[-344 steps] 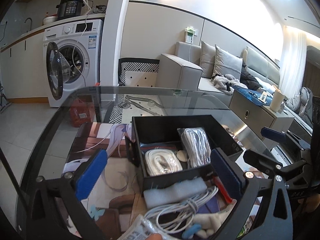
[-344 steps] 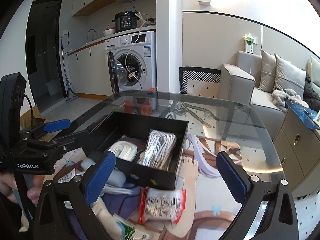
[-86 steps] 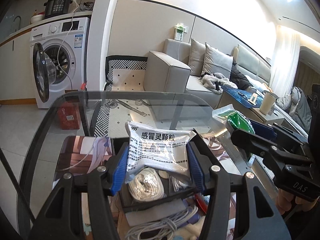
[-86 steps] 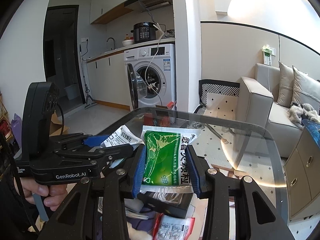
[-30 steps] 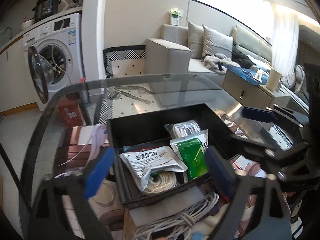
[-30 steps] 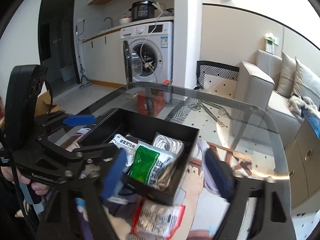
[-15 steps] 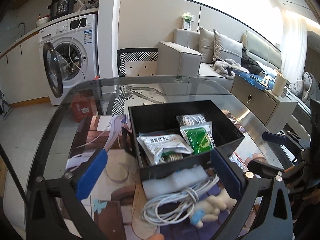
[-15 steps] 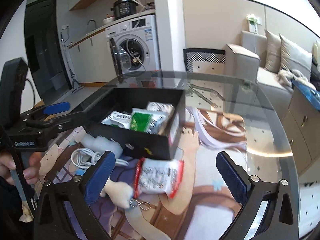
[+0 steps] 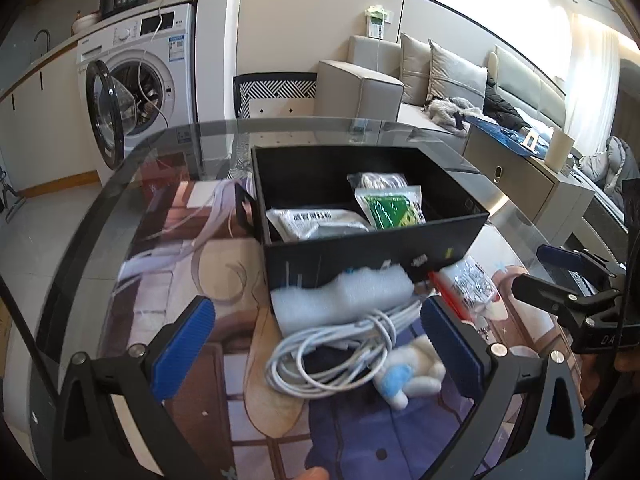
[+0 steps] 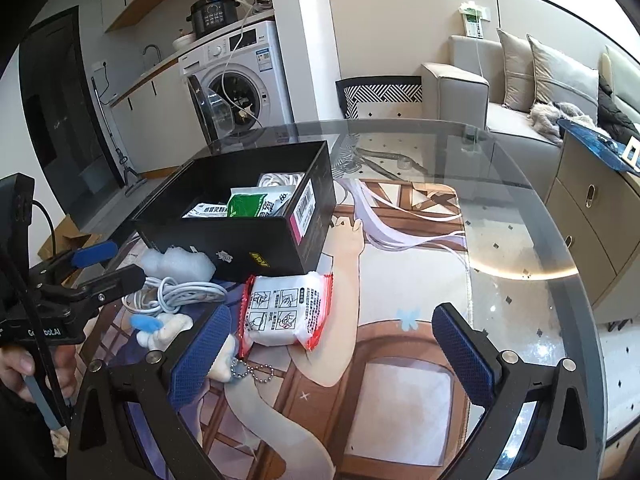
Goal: Organize soft objects
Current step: 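Lift both open tools out of the black box, then grasp the red-and-white medicine packet on the mat with the right tool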
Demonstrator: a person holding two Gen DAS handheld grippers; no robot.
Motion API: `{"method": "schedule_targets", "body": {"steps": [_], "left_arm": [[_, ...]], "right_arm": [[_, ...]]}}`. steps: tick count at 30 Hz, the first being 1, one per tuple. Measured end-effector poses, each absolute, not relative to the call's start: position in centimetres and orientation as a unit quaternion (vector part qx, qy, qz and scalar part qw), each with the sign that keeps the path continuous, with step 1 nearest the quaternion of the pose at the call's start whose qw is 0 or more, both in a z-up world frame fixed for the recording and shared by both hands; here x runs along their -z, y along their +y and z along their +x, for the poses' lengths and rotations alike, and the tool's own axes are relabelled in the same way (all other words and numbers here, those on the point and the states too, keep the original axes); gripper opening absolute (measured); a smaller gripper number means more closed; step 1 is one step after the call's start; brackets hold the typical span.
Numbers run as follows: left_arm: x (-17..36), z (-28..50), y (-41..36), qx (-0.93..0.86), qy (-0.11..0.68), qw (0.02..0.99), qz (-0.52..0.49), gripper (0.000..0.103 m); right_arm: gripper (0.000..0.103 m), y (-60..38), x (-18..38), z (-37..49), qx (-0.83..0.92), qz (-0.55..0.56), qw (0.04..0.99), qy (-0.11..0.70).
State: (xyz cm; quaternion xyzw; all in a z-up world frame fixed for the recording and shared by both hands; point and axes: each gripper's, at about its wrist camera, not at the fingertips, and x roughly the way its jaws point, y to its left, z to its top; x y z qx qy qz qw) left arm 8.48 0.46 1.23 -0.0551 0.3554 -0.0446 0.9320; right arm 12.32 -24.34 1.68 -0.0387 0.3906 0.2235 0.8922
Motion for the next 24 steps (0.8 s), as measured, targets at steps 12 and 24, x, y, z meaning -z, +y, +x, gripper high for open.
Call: {"method": "schedule_targets", "body": {"steps": [12, 24], "left_arm": [[0.7, 8.4, 0.7, 0.04, 0.386, 0.919, -0.067, 0.103], [0.7, 8.0, 0.7, 0.044, 0.387, 0.919, -0.067, 0.103]], "right_arm": [[0.102, -23.3, -0.3, 13.0, -0.229, -0.043, 0.88, 0.414], [0.102, -20.9, 1.1, 15.3, -0.234, -0.067, 0.863, 0.443]]}}
